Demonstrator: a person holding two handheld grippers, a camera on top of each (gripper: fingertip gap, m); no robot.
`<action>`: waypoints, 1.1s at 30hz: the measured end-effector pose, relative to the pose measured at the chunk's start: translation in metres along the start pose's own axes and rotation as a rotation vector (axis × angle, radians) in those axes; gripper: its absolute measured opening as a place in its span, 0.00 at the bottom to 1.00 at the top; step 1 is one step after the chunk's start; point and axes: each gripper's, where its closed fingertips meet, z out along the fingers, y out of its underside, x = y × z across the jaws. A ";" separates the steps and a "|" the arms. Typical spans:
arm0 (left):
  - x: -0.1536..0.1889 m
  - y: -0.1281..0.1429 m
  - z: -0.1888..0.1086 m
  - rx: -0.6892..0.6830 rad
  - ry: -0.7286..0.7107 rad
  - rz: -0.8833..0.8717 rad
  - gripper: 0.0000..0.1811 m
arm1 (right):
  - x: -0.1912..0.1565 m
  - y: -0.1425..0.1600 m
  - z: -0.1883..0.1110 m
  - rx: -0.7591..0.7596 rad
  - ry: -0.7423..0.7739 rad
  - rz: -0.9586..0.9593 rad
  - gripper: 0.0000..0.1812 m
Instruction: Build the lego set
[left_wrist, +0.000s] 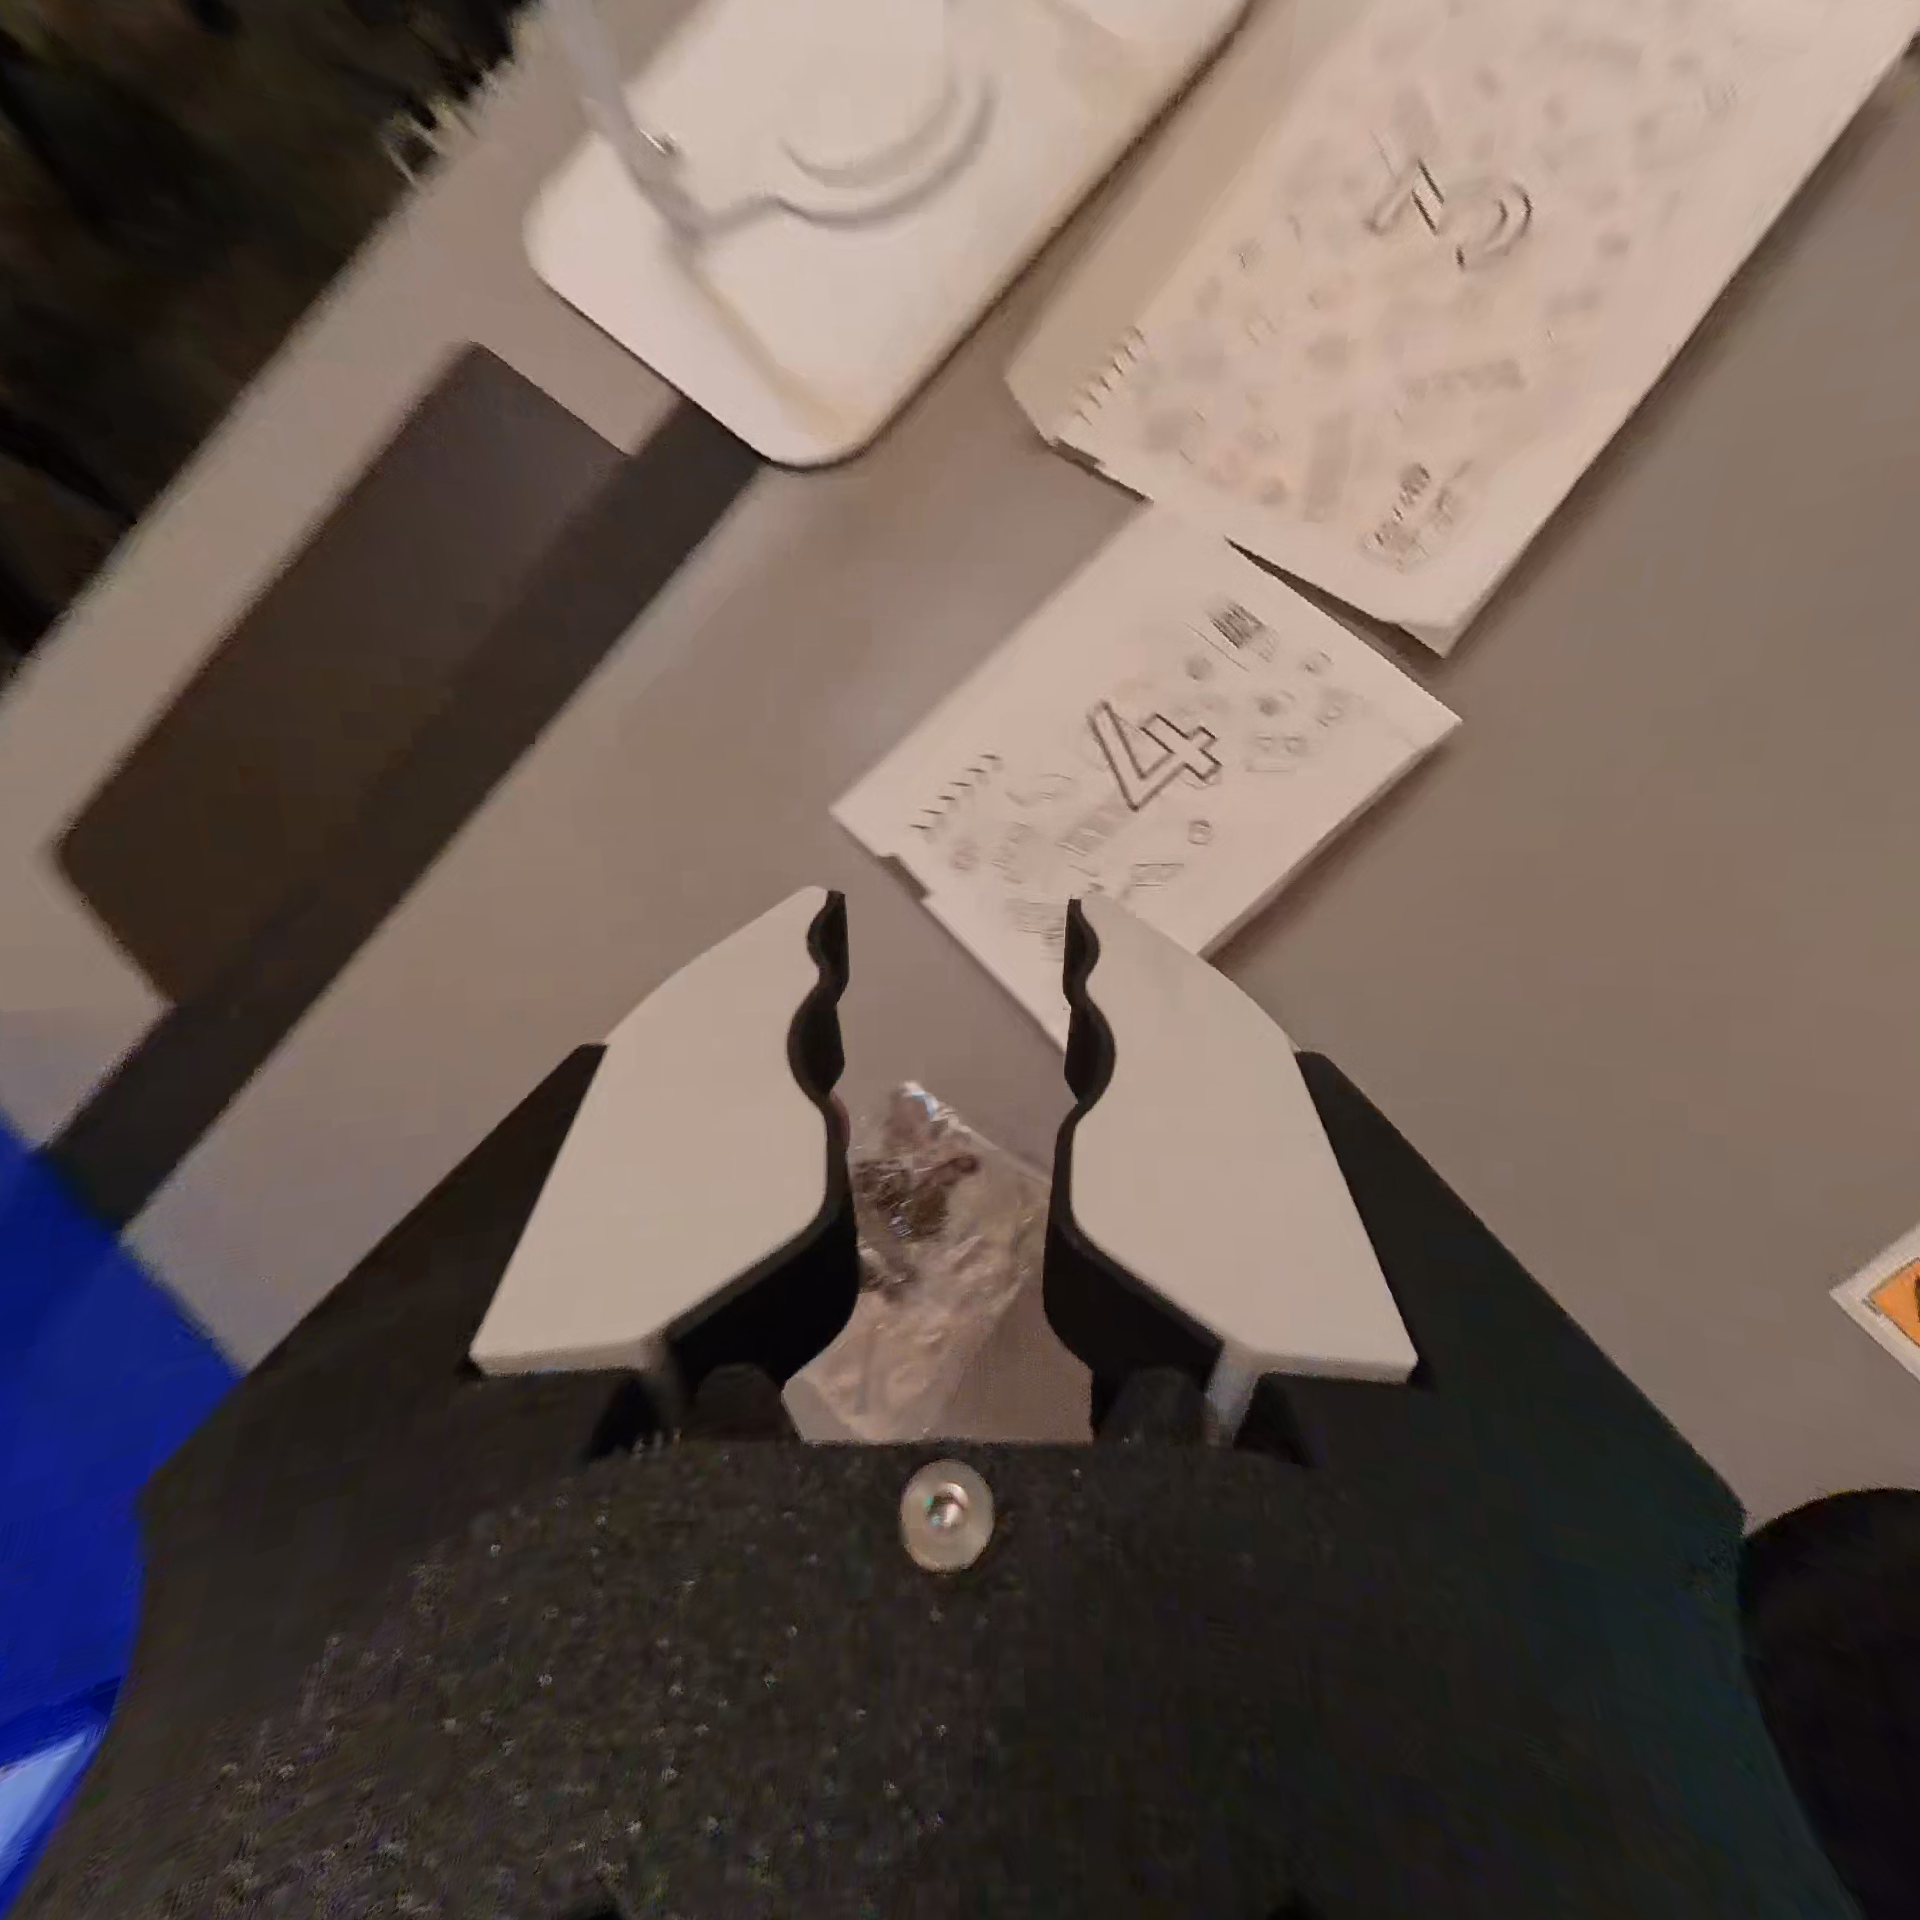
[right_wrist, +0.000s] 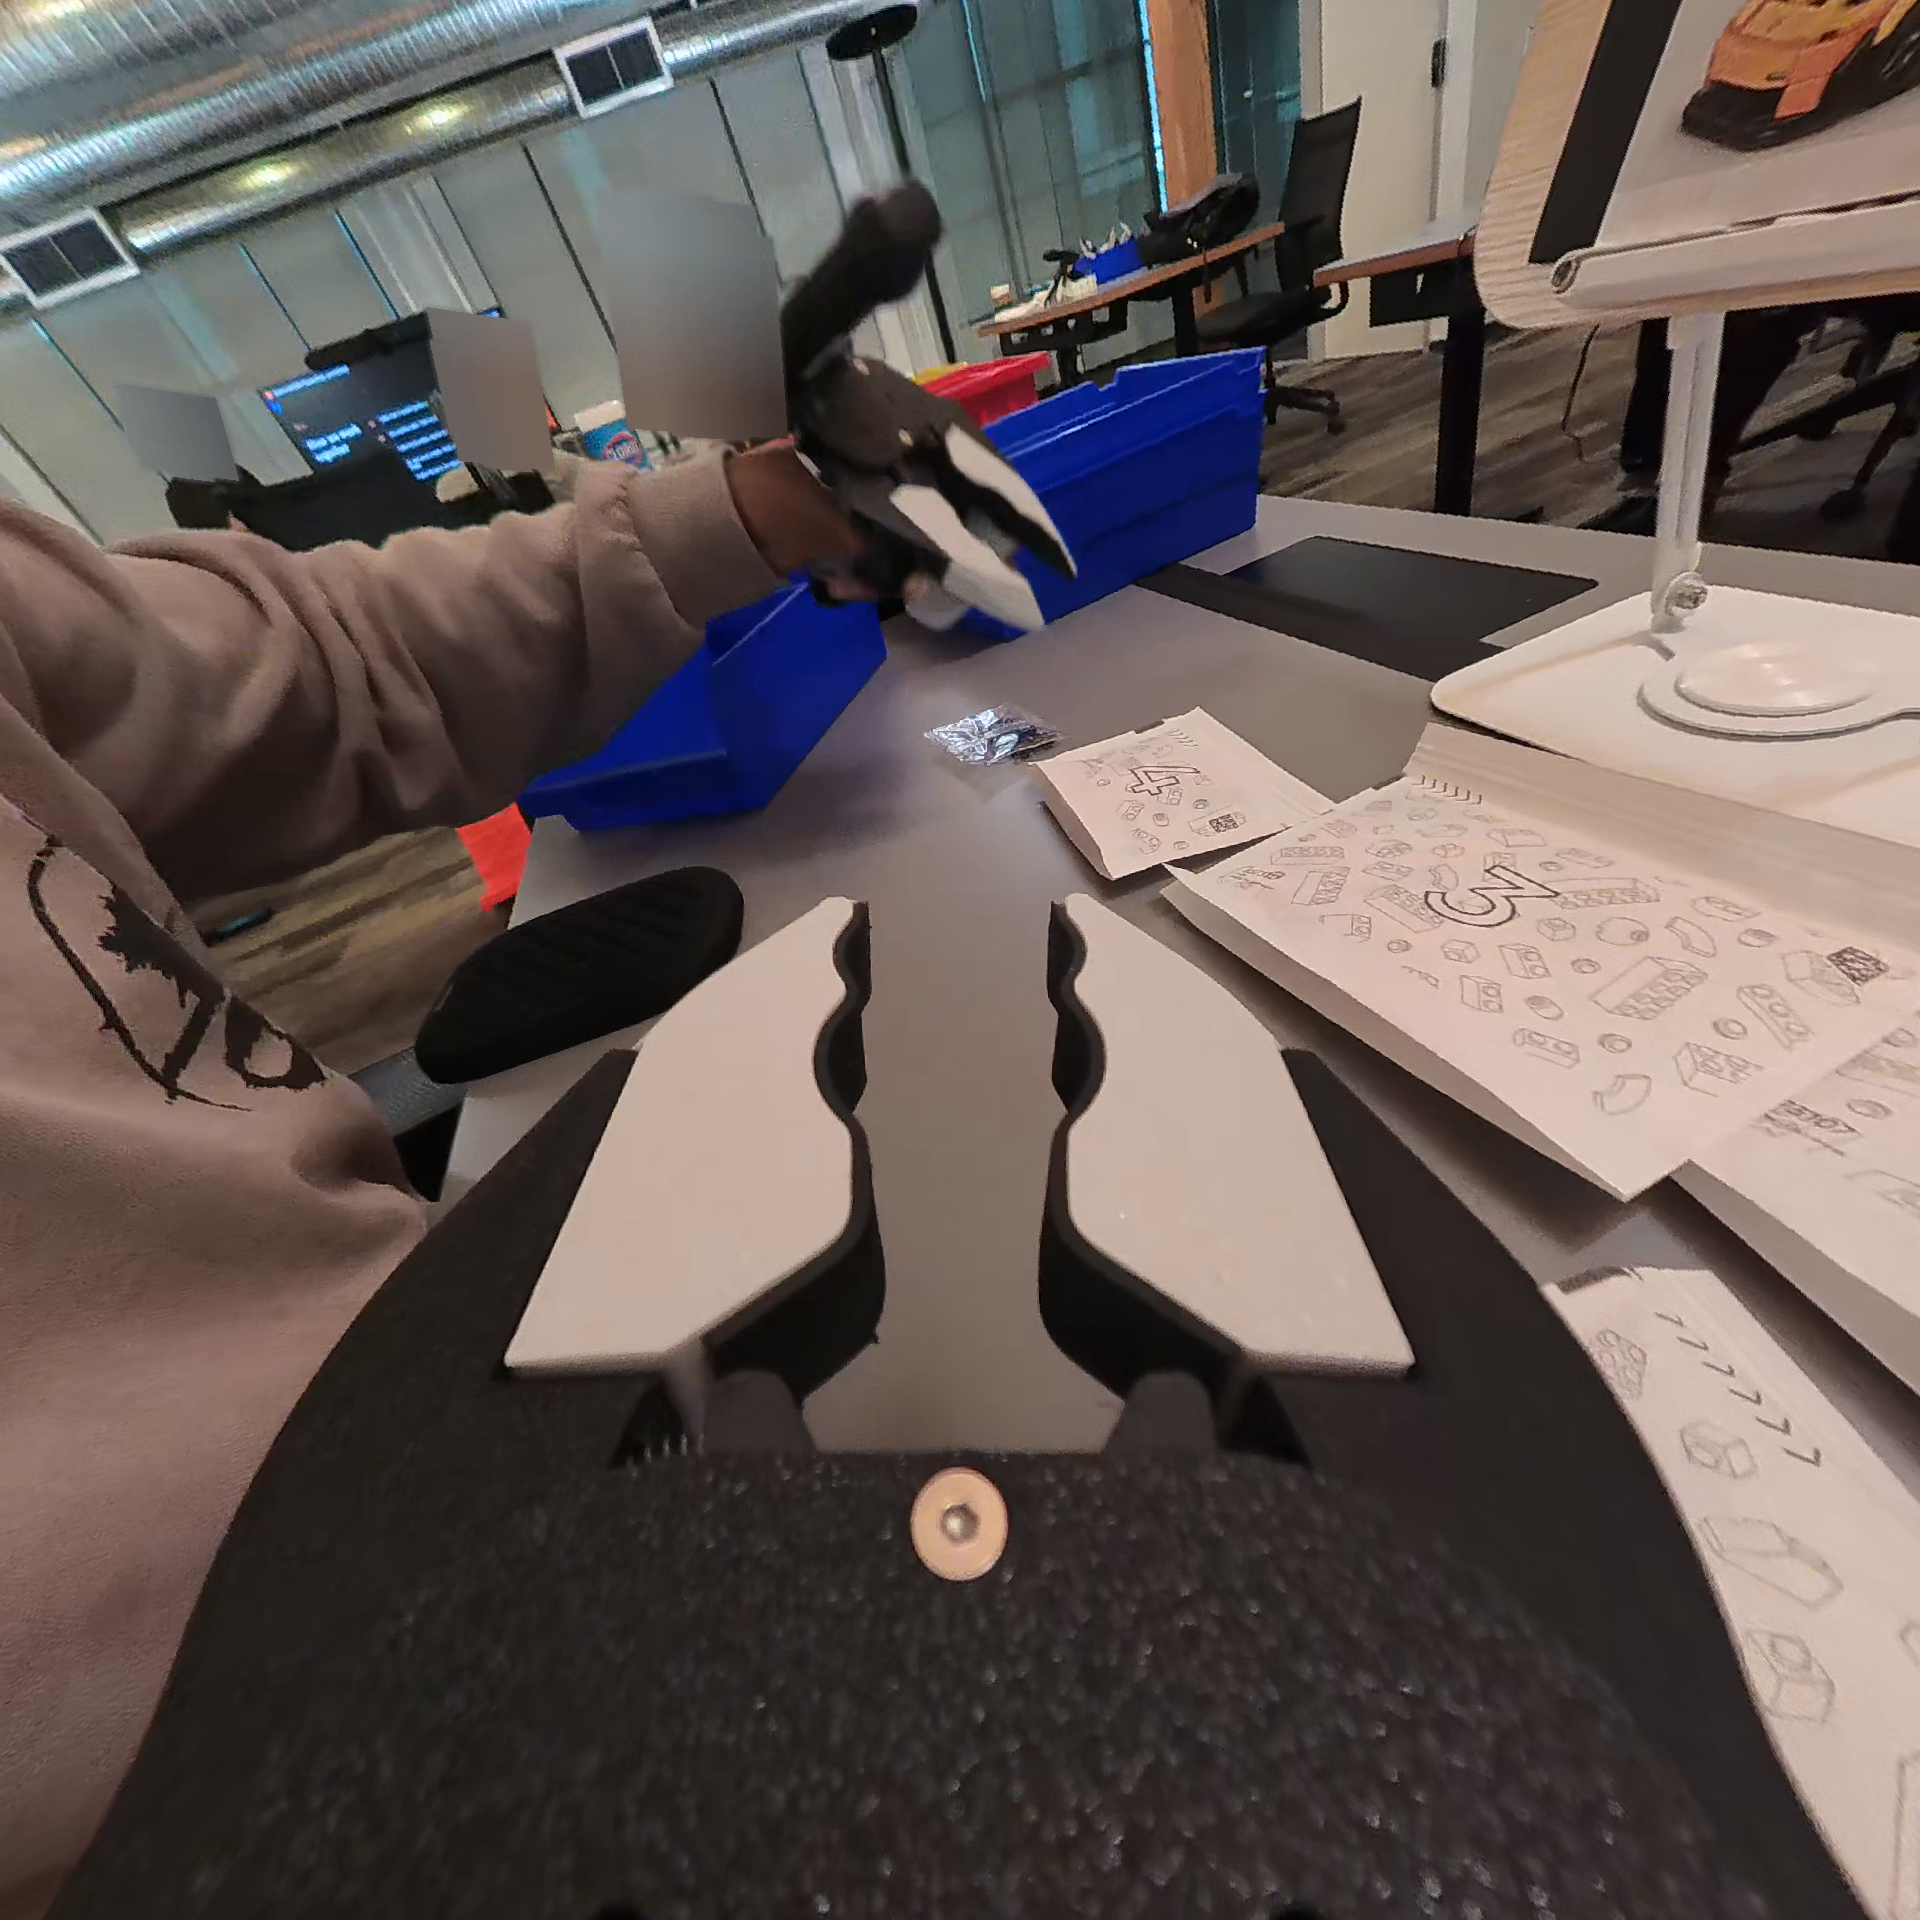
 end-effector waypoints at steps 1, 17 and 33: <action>0.005 0.004 0.012 -0.029 0.036 -0.014 0.22 | -0.001 0.000 -0.002 0.006 0.000 0.003 0.18; 0.016 0.039 0.075 -0.258 0.442 -0.448 0.24 | -0.008 0.006 -0.007 0.037 -0.053 0.035 0.18; 0.021 -0.020 0.025 0.073 0.333 -0.368 0.00 | -0.010 0.012 -0.003 0.026 -0.073 0.052 0.17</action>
